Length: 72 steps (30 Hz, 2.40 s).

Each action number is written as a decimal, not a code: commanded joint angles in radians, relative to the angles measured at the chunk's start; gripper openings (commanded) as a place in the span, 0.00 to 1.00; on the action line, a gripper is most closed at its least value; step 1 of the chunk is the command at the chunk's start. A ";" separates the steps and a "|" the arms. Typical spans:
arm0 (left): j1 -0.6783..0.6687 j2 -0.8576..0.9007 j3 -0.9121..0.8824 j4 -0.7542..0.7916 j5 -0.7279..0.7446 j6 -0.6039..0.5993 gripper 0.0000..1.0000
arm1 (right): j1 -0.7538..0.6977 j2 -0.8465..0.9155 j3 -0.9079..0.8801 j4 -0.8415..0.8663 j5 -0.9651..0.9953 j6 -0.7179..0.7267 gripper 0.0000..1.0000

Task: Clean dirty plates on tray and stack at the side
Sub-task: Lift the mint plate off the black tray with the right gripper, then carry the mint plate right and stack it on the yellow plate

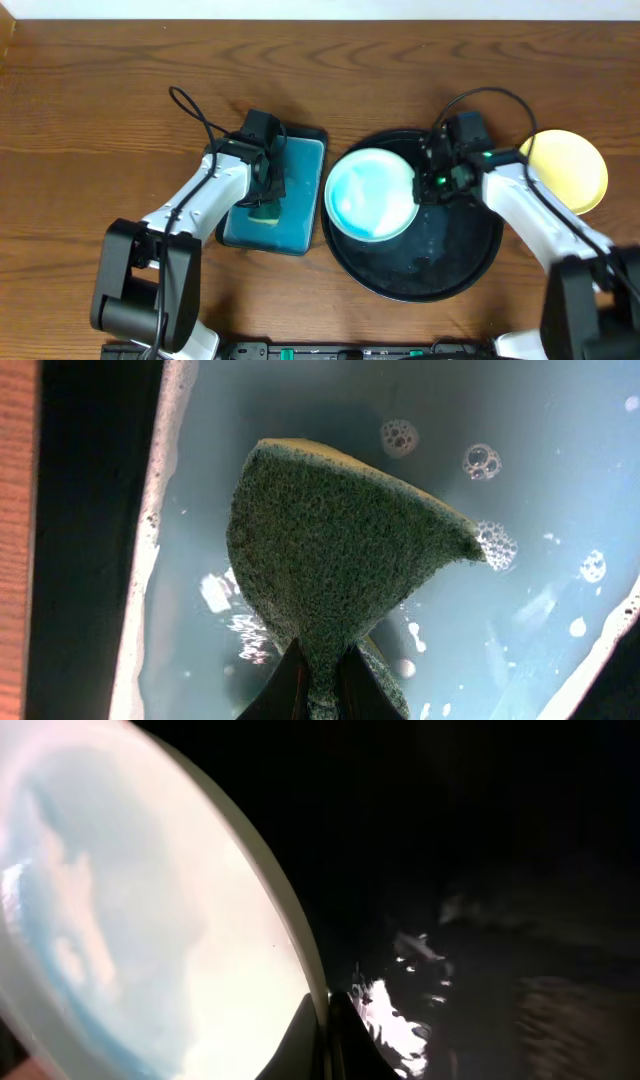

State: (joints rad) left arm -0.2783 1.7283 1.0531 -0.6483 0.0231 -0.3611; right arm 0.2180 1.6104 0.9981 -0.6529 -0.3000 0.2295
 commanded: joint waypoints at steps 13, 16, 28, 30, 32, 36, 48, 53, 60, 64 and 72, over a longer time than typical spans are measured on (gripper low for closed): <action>0.003 0.012 -0.004 0.014 -0.005 0.017 0.08 | 0.060 -0.259 0.025 0.002 0.534 -0.079 0.01; 0.003 0.015 -0.004 0.014 -0.005 0.017 0.08 | 0.095 -0.282 0.026 0.004 0.617 -0.111 0.01; 0.003 0.019 -0.005 0.014 -0.005 0.018 0.07 | 0.355 -0.311 0.026 0.068 1.039 -0.299 0.01; 0.003 0.019 -0.005 0.014 -0.005 0.018 0.08 | 0.401 -0.311 0.026 0.093 1.108 -0.356 0.01; 0.003 0.019 -0.005 0.014 -0.005 0.018 0.08 | 0.440 -0.311 0.026 0.117 1.170 -0.406 0.01; 0.003 0.019 -0.005 0.013 -0.005 0.018 0.08 | 0.512 -0.311 0.026 0.177 1.262 -0.521 0.01; 0.003 0.019 -0.005 0.014 -0.005 0.018 0.08 | 0.622 -0.311 0.026 0.281 1.365 -0.658 0.01; 0.003 0.019 -0.005 0.014 -0.005 0.018 0.08 | 0.621 -0.311 0.026 0.287 1.406 -0.658 0.01; 0.003 0.019 -0.005 0.014 -0.005 0.018 0.08 | 0.621 -0.311 0.026 0.288 1.411 -0.663 0.01; 0.003 0.019 -0.005 0.014 -0.005 0.018 0.08 | 0.621 -0.311 0.026 0.300 1.411 -0.674 0.01; 0.003 0.019 -0.005 0.014 -0.005 0.032 0.08 | 0.605 -0.311 0.026 0.336 1.426 -0.698 0.01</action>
State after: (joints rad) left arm -0.2783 1.7340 1.0531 -0.6315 0.0231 -0.3584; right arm 0.8345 1.3148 1.0054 -0.3229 1.0870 -0.4576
